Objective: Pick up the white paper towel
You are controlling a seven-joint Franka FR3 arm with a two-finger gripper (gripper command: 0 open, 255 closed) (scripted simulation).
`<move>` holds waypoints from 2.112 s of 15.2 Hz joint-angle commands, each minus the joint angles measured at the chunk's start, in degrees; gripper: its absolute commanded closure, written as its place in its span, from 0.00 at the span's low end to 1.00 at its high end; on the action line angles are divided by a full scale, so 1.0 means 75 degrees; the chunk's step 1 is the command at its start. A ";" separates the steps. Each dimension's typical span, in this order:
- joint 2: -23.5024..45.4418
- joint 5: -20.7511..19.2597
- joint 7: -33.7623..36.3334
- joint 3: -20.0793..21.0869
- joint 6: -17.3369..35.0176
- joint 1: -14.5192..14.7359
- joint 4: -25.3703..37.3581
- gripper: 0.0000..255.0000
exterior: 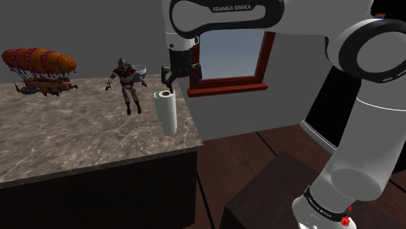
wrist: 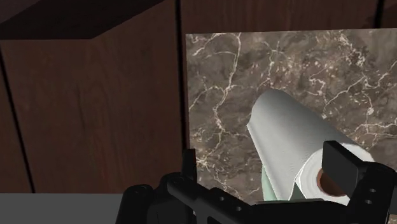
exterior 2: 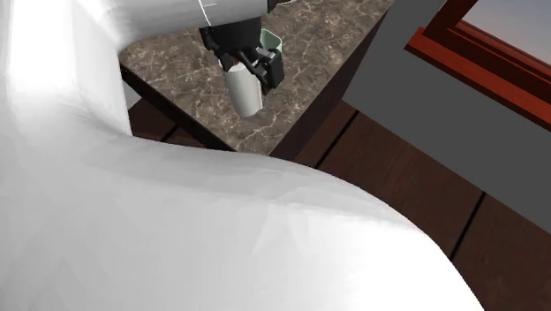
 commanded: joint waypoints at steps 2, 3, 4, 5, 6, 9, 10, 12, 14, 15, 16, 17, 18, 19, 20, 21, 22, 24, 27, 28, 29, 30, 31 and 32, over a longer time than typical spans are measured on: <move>0.1073 -0.0407 0.0492 0.0008 -0.0274 0.0327 0.1395 0.00; 0.1463 -0.0546 0.0627 -0.0010 -0.0437 0.0470 0.1967 0.00; 0.1882 -0.0688 0.0746 -0.0038 -0.0631 0.0632 0.2603 0.00; 0.2202 -0.0789 0.0819 -0.0072 -0.0794 0.0764 0.3106 0.00; 0.2155 -0.0770 0.0823 -0.0079 -0.0662 0.0741 0.2929 0.00; 0.2045 -0.0736 0.0842 -0.0077 -0.0286 0.0666 0.2442 0.00; 0.2016 -0.0728 0.0849 -0.0077 -0.0166 0.0644 0.2292 0.00; 0.1969 -0.0715 0.0862 -0.0077 0.0067 0.0605 0.2010 0.00; 0.1957 -0.0712 0.0865 -0.0077 0.0133 0.0595 0.1932 0.00; 0.1949 -0.0710 0.0867 -0.0076 0.0138 0.0593 0.1919 1.00; 0.1944 -0.0708 0.0868 -0.0075 0.0136 0.0593 0.1916 1.00; 0.1946 -0.0709 0.0867 -0.0076 0.0135 0.0593 0.1919 1.00; 0.1947 -0.0709 0.0868 -0.0075 0.0134 0.0594 0.1921 1.00; 0.1947 -0.0709 0.0865 -0.0076 0.0133 0.0592 0.1922 1.00; 0.1948 -0.0709 0.0865 -0.0076 0.0134 0.0593 0.1923 1.00; 0.1949 -0.0710 0.0868 -0.0076 0.0136 0.0594 0.1922 1.00; 0.1952 -0.0710 0.0867 -0.0076 0.0140 0.0594 0.1920 1.00; 0.1957 -0.0712 0.0865 -0.0077 0.0133 0.0595 0.1933 1.00; 0.2028 -0.0731 0.0846 -0.0076 -0.0217 0.0653 0.2355 1.00; 0.2059 -0.0740 0.0840 -0.0076 -0.0338 0.0675 0.2507 1.00; 0.2093 -0.0750 0.0834 -0.0077 -0.0462 0.0699 0.2665 1.00; 0.2131 -0.0762 0.0827 -0.0078 -0.0588 0.0725 0.2831 1.00; 0.2174 -0.0776 0.0821 -0.0080 -0.0717 0.0754 0.3003 1.00; 0.2222 -0.0791 0.0814 -0.0083 -0.0850 0.0785 0.3185 1.00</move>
